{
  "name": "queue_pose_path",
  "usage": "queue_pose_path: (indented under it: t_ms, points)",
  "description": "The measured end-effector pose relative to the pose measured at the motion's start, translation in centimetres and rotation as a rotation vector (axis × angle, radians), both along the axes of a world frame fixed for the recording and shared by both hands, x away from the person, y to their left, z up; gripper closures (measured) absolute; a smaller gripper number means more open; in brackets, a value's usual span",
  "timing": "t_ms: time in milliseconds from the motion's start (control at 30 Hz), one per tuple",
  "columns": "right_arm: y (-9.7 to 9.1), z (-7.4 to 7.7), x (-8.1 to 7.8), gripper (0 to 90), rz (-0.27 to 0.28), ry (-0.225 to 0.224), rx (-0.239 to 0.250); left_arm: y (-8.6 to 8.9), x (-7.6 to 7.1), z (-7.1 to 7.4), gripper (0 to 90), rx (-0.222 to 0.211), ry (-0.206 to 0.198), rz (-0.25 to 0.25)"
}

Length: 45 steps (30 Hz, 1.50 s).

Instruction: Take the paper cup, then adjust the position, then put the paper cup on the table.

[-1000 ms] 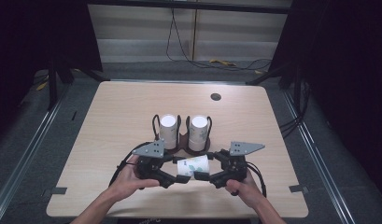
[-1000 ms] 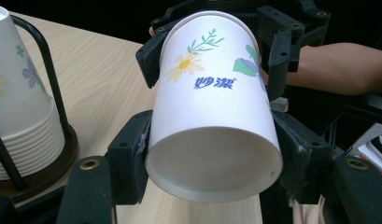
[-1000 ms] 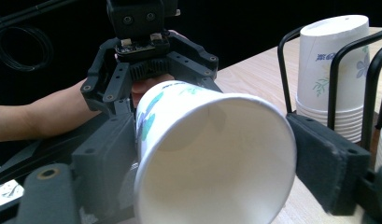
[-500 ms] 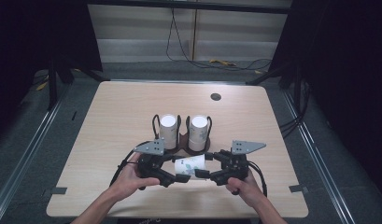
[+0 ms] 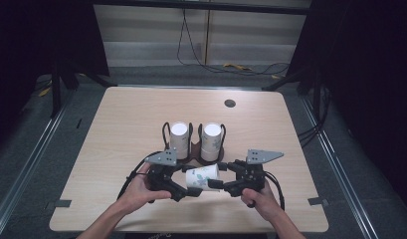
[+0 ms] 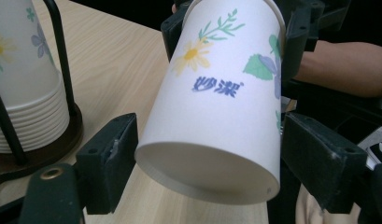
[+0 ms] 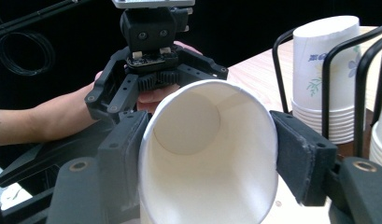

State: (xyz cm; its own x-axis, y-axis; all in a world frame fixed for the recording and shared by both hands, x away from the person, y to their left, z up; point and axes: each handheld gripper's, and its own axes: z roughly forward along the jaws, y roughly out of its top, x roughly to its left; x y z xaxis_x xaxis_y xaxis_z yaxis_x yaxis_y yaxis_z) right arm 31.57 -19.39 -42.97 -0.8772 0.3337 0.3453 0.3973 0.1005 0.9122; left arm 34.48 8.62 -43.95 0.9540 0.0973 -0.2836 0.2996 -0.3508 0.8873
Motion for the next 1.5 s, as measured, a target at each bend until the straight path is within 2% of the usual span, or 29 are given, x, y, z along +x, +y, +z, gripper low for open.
queue_pose_path:
  t_ms: [133, 367, 467, 567, 700, 967, 1000, 1033, 1200, 1300, 1333, 1500]
  points:
    - [0.0, 0.0, 0.3, 32.1, -0.015, 0.014, -0.01, 0.2, 0.2, -0.3, 16.2, 0.03, -0.005, 0.015]
    - [-0.2, -0.2, 0.8, 32.4, -0.042, 0.026, -0.028, 0.6, 0.6, -0.7, 15.8, 0.056, -0.008, 0.052]
    - [-0.5, -0.1, 0.9, 32.8, -0.064, 0.037, -0.038, 0.8, 0.8, -0.9, 15.8, 0.078, -0.007, 0.067]
    - [-1.1, 0.1, 1.2, 33.2, -0.11, 0.057, -0.061, 1.0, 0.9, -1.2, 15.9, 0.09, -0.005, 0.075]
    - [-1.3, 0.3, 1.3, 33.4, -0.131, 0.058, -0.079, 1.2, 1.1, -1.3, 15.9, 0.105, -0.011, 0.089]
    - [-1.9, 0.5, 1.4, 33.8, -0.203, 0.074, -0.161, 1.8, 1.4, -1.5, 16.1, 0.13, -0.016, 0.125]
    - [-2.1, 0.5, 1.5, 34.0, -0.219, 0.078, -0.185, 1.9, 1.6, -1.6, 16.1, 0.132, -0.012, 0.135]
    - [-2.1, 0.5, 1.5, 34.0, -0.219, 0.078, -0.185, 1.9, 1.6, -1.6, 16.1, 0.132, -0.012, 0.135]
    - [-2.6, 0.5, 1.8, 34.3, -0.279, 0.092, -0.255, 2.3, 1.9, -1.7, 16.1, 0.141, -0.01, 0.149]
    - [-2.9, 0.7, 1.9, 34.4, -0.295, 0.095, -0.271, 2.4, 1.9, -1.8, 16.1, 0.148, -0.01, 0.156]
    - [-3.1, 0.7, 2.1, 34.4, -0.31, 0.1, -0.292, 2.5, 1.9, -1.8, 16.1, 0.15, -0.01, 0.16]
    - [-3.6, 0.5, 2.4, 34.6, -0.33, 0.117, -0.332, 2.8, 2.1, -1.8, 16.1, 0.148, -0.007, 0.172]
